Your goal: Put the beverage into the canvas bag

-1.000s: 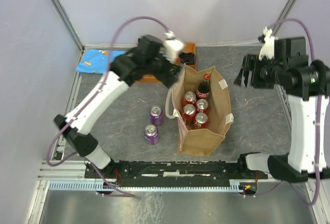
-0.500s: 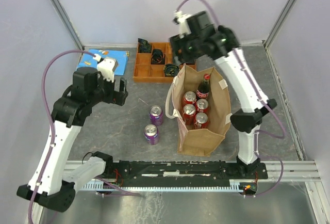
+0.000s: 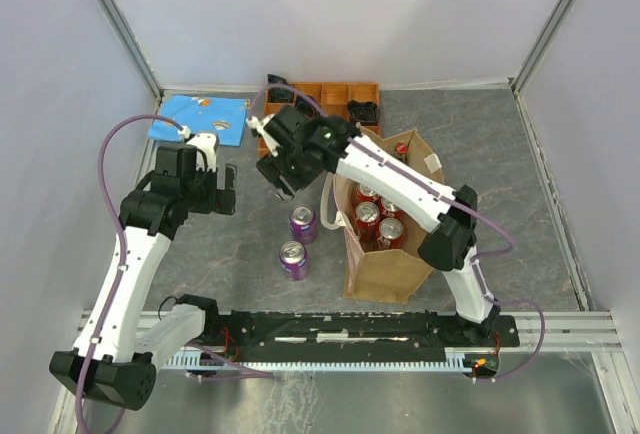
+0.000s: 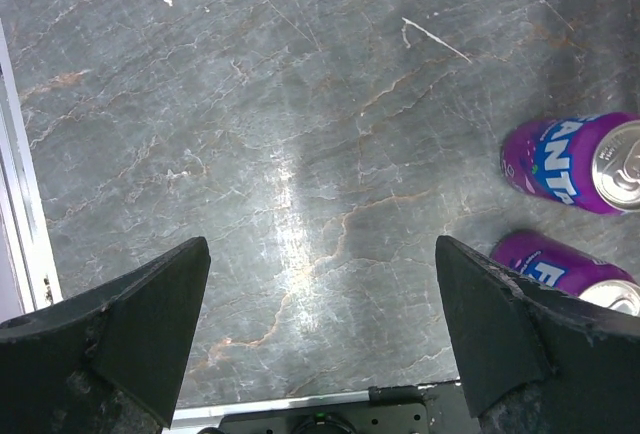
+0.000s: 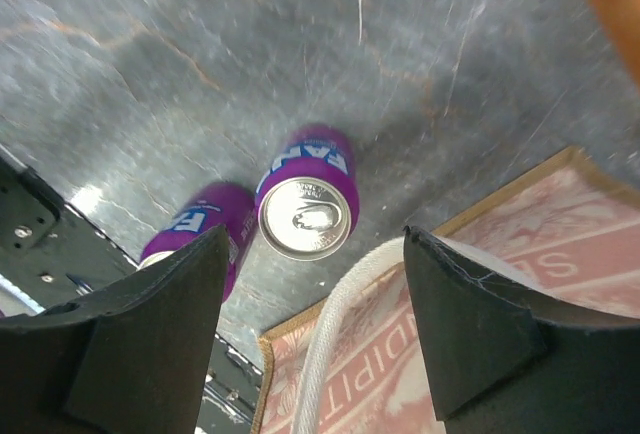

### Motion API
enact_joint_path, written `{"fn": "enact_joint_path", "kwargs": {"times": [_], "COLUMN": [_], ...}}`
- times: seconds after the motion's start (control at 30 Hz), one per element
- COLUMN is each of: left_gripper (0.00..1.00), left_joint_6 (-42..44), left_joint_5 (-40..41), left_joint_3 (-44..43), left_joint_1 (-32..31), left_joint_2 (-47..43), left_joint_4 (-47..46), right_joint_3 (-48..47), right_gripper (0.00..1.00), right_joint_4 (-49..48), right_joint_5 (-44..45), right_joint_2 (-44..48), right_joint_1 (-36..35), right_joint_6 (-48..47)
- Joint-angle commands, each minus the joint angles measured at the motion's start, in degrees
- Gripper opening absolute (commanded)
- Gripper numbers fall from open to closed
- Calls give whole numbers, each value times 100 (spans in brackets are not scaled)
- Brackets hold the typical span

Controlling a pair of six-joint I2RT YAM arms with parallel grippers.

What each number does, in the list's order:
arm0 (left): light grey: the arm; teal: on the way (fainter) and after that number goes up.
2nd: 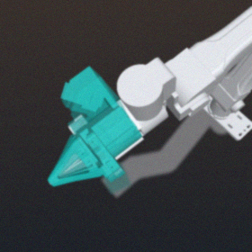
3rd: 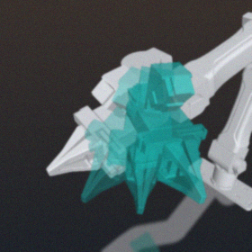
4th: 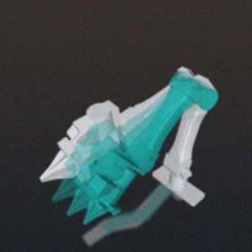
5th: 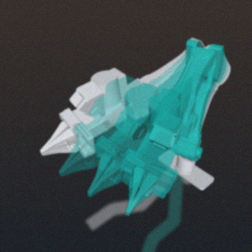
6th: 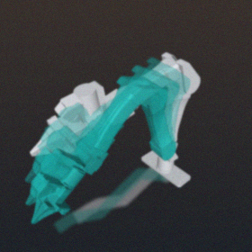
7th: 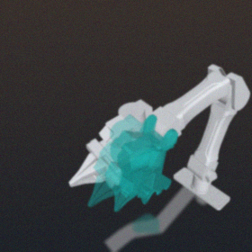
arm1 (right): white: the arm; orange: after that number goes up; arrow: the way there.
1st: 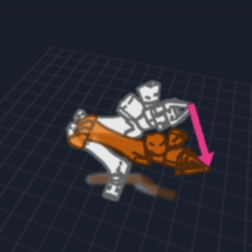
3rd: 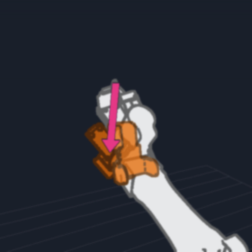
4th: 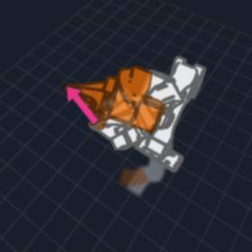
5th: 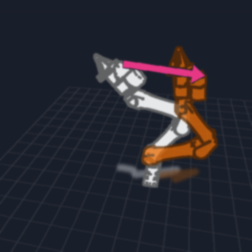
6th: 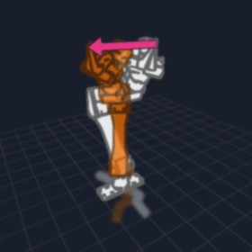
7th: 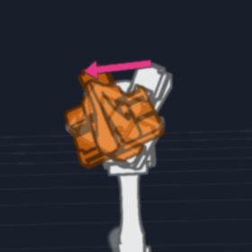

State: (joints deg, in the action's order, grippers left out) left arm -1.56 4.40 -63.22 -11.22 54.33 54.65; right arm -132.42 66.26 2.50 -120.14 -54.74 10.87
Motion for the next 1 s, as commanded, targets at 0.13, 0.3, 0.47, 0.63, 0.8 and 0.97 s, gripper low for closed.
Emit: {"fn": "enact_joint_path", "kwargs": {"times": [0.13, 0.3, 0.47, 0.63, 0.8, 0.97], "left_gripper": [99, 99, 99, 99, 99, 99], "left_joint_6": [-438, -535, -529, -513, -529, -541], "left_joint_5": [-380, -606, -745, -848, -957, -1021], "left_joint_3": [-1, -18, 17, 20, -29, -108], "left_joint_1": [364, 538, 608, 621, 621, 621], "left_joint_2": [150, 251, 263, 254, 269, 338], "left_joint_4": [-371, -383, -395, -432, -482, -525], "right_joint_3": [1358, 1543, 1612, 1670, 1744, 1711], "right_gripper": [80, 81, 81, 81, 81, 81], "right_joint_4": [-698, -865, -903, -947, -961, -892], "right_joint_5": [211, 120, -17, -160, 43, 154], "right_joint_2": [-92, -232, -282, -90, 264, 441], "right_joint_1": [-44, -39, -45, -45, -59, -90], "right_joint_6": [545, 649, 758, 871, 991, 1033]}}
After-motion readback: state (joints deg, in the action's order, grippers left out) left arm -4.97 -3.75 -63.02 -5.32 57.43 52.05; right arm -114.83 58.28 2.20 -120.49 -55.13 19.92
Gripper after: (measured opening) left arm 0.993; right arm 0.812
